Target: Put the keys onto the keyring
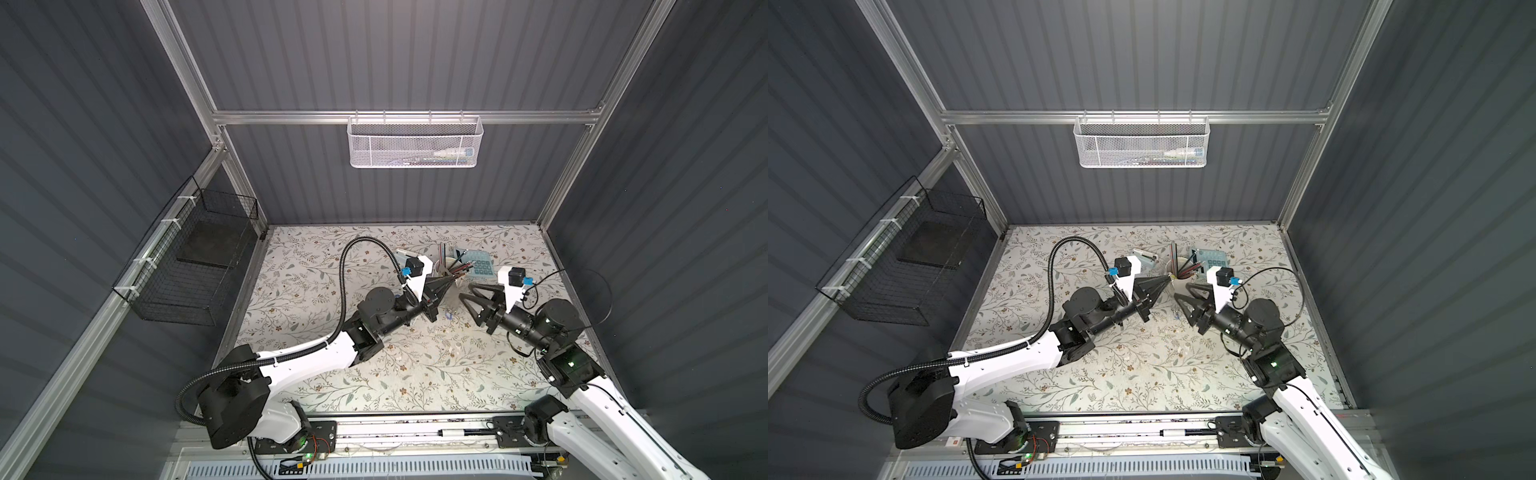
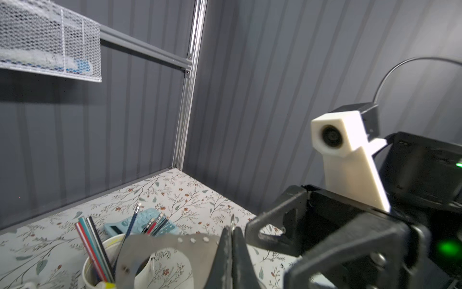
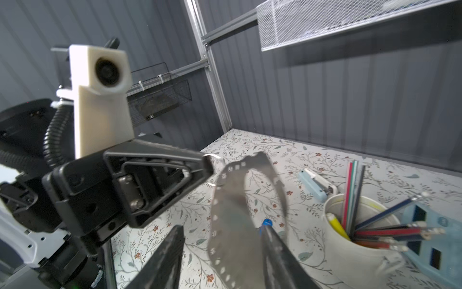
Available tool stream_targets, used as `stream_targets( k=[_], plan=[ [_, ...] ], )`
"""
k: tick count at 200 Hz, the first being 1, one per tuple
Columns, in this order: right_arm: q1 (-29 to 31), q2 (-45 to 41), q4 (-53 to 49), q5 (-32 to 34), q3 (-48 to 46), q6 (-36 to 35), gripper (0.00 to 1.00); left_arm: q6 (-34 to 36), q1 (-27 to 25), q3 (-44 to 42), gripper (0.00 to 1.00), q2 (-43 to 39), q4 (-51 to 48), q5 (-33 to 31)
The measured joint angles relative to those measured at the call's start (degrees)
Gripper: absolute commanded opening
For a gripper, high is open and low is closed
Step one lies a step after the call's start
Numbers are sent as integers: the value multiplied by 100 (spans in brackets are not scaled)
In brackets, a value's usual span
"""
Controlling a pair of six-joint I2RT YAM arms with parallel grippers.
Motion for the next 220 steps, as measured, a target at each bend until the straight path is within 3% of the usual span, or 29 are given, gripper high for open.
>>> stream_targets(
  k=[22,59,146,220],
  plan=[
    [-595,186,452,-374,9,463,49,-107,0,-4,0,92,358,164],
    [-909,605,1102,-918,17,1082,49,-260,0,-9,0,129,713,341],
    [-890,1130,2824,-2052,37,2015,47,-404,0,-13,0,199,966,424],
    [-682,1381,3239,-2361,37,2194,31,-549,0,-13,0,236,1051,560]
  ],
)
